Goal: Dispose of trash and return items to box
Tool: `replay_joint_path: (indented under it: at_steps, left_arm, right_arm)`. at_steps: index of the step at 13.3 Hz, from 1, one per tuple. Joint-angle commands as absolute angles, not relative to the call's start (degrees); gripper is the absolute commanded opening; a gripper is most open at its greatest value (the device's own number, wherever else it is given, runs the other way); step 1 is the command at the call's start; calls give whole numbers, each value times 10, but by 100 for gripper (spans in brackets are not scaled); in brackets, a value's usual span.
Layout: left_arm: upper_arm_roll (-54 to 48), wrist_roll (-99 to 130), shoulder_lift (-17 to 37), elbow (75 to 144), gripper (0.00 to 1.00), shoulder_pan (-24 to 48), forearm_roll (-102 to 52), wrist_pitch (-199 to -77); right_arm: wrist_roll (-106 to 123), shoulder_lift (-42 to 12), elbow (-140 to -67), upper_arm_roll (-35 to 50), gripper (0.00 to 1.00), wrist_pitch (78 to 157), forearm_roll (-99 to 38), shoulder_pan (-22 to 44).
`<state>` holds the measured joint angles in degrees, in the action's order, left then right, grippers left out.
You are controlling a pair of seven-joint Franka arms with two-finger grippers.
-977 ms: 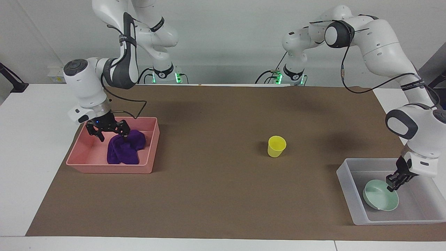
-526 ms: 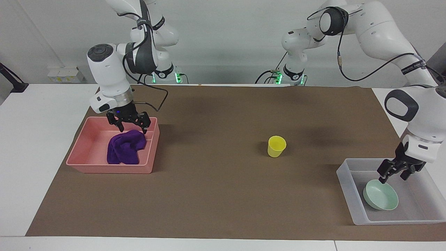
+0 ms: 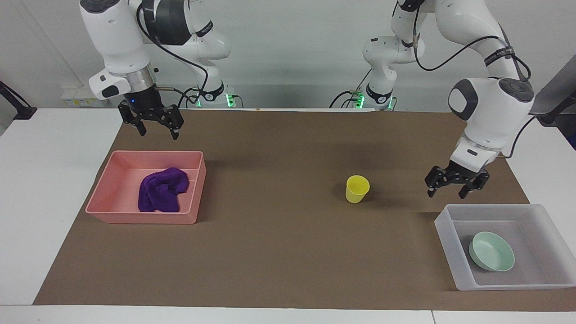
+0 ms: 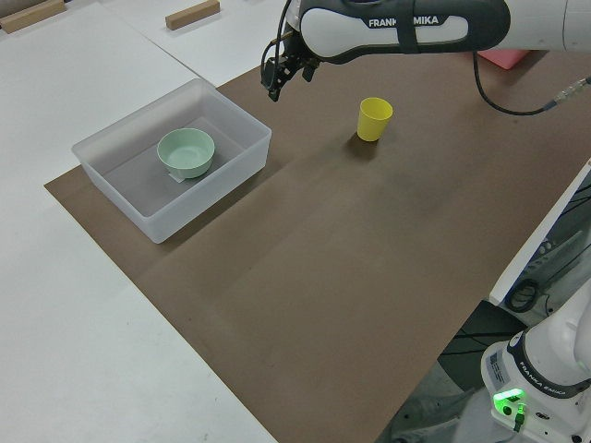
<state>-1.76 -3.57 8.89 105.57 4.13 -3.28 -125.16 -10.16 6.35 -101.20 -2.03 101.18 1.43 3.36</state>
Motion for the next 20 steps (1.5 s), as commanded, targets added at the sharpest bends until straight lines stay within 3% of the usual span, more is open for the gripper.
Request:
replay_joint_path:
  at_steps: [1, 3, 6, 10, 12, 13, 14, 15, 20]
  left_arm:
    - [-10, 3, 44, 1141, 100, 89, -25, -1289]
    - [-10, 16, 34, 1178, 100, 114, -25, -1318]
    - [-10, 51, 43, 1202, 100, 148, -25, -1359]
    - [-11, 71, 65, 1212, 74, 176, -25, -1389]
    - [-10, 72, 85, 1216, 68, 198, -25, -1401]
    - [-10, 72, 87, 1227, 58, 199, -25, -1410]
    - [-10, 72, 85, 1237, 32, 201, -25, -1418]
    - [-9, 73, 85, 1237, 0, 201, -25, -1419]
    - [-4, 71, 63, 1219, 0, 186, -25, -1405]
  right_arm:
    - [-107, 69, -965, -21, 100, 951, 13, 23]
    - [-93, 58, -924, -24, 100, 912, 14, 18]
    - [-76, 62, -941, -25, 100, 911, 12, 8]
    - [-76, 71, -958, -25, 100, 909, 12, 8]
    - [-76, 71, -957, -25, 100, 908, 12, 8]
    - [-76, 71, -957, -25, 100, 908, 12, 8]
    - [-76, 71, -957, -25, 100, 908, 12, 8]
    - [-76, 71, -957, -25, 100, 909, 12, 8]
    - [-76, 71, -956, -24, 100, 910, 12, 8]
